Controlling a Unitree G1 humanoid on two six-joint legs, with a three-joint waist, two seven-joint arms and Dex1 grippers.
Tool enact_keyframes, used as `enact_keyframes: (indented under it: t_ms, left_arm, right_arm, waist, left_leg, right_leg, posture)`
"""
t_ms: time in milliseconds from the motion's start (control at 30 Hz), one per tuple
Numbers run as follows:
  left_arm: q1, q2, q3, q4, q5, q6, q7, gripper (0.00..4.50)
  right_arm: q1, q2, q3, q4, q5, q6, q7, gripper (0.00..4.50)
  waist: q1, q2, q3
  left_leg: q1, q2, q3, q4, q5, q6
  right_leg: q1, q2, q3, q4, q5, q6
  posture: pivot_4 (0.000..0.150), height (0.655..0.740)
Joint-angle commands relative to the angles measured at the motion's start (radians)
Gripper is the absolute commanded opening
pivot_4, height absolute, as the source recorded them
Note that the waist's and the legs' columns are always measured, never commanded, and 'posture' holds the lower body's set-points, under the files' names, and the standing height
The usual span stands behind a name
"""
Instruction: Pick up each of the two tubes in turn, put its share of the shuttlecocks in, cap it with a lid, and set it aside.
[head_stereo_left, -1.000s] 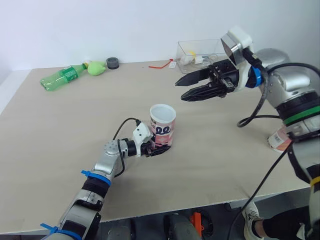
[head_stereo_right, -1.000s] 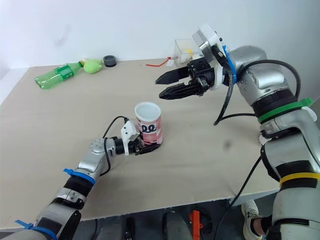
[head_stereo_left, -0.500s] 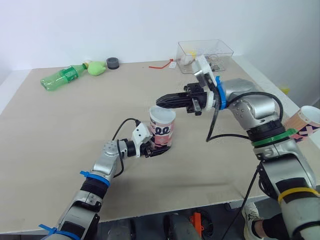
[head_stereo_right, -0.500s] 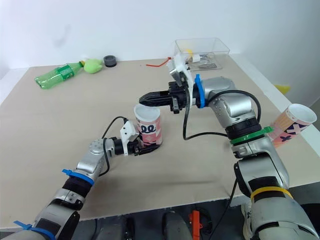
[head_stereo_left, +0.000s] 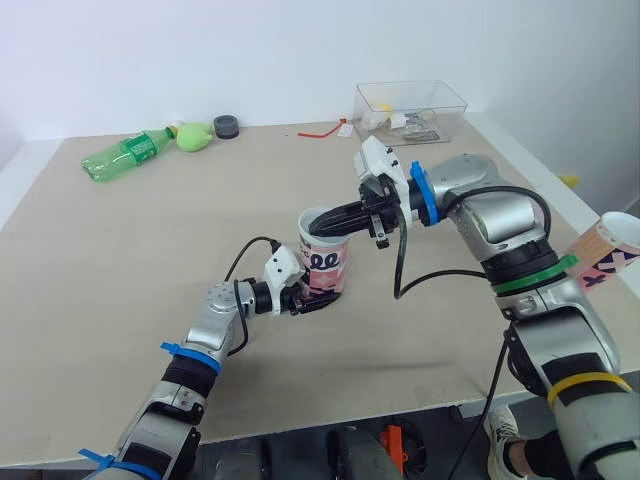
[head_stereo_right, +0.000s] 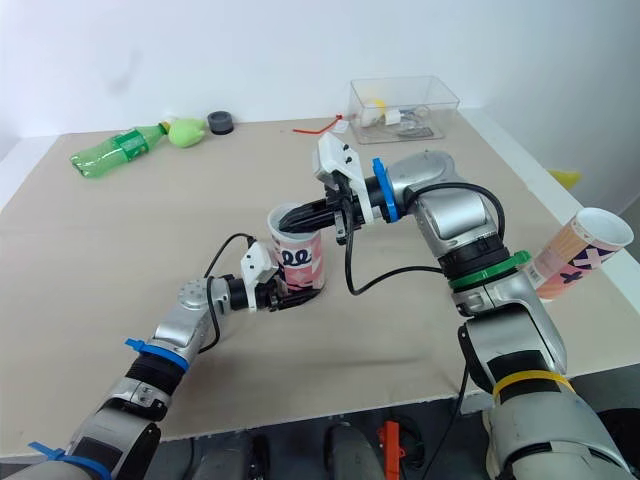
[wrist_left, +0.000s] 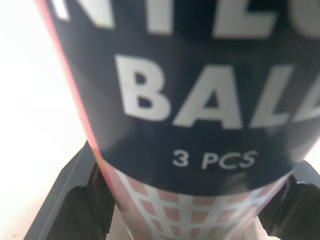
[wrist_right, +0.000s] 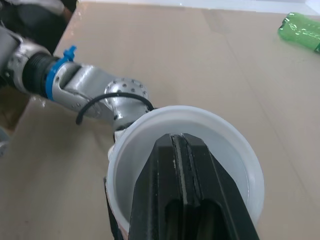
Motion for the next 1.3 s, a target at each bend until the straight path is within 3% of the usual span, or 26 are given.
enact_keyframes:
  t_ms: [33, 567, 967, 1300]
  left_arm:
    - [0.011, 0.006, -0.013, 0.034, 0.014, 0.027, -0.003, 3.11]
    - [0.008, 0.000, -0.014, 0.045, 0.018, 0.018, -0.003, 3.11]
    - [0.003, -0.011, -0.017, 0.054, 0.023, 0.011, -0.008, 3.11]
    - [0.002, -0.014, -0.013, 0.064, 0.027, 0.006, -0.009, 3.11]
  right_arm:
    - [0.000, 0.009, 0.042, 0.001, -0.068, -0.013, 0.041, 0.02]
    - [-0.003, 0.061, 0.083, 0.024, -0.197, 0.046, 0.050, 0.02]
    - [-0.011, 0.121, 0.066, 0.008, -0.197, 0.101, 0.046, 0.02]
    - [-0.024, 0.133, 0.117, 0.098, -0.323, -0.071, 0.046, 0.02]
  waist:
    - [0.000, 0.000, 0.000]
    - [-0.001, 0.000, -0.009]
    - [-0.001, 0.000, -0.010]
    - [-0.002, 0.001, -0.017]
  left_leg:
    - [0.000, 0.000, 0.000, 0.000, 0.000, 0.000]
    - [0.004, 0.001, 0.000, 0.000, 0.000, 0.000]
    - [0.006, 0.004, 0.001, 0.000, 0.000, 0.000]
    - [0.010, 0.004, 0.000, -0.001, 0.000, 0.000]
  right_leg:
    - [0.000, 0.000, 0.000, 0.000, 0.000, 0.000]
    - [0.002, 0.002, 0.000, 0.000, -0.001, -0.001]
    - [0.002, 0.005, 0.000, 0.000, -0.001, -0.002]
    - [0.004, 0.007, 0.000, 0.000, -0.003, -0.006]
  posture:
    - [0.150, 0.7400]
    - [0.150, 0.7400]
    - [0.150, 0.7400]
    - [0.150, 0.7400]
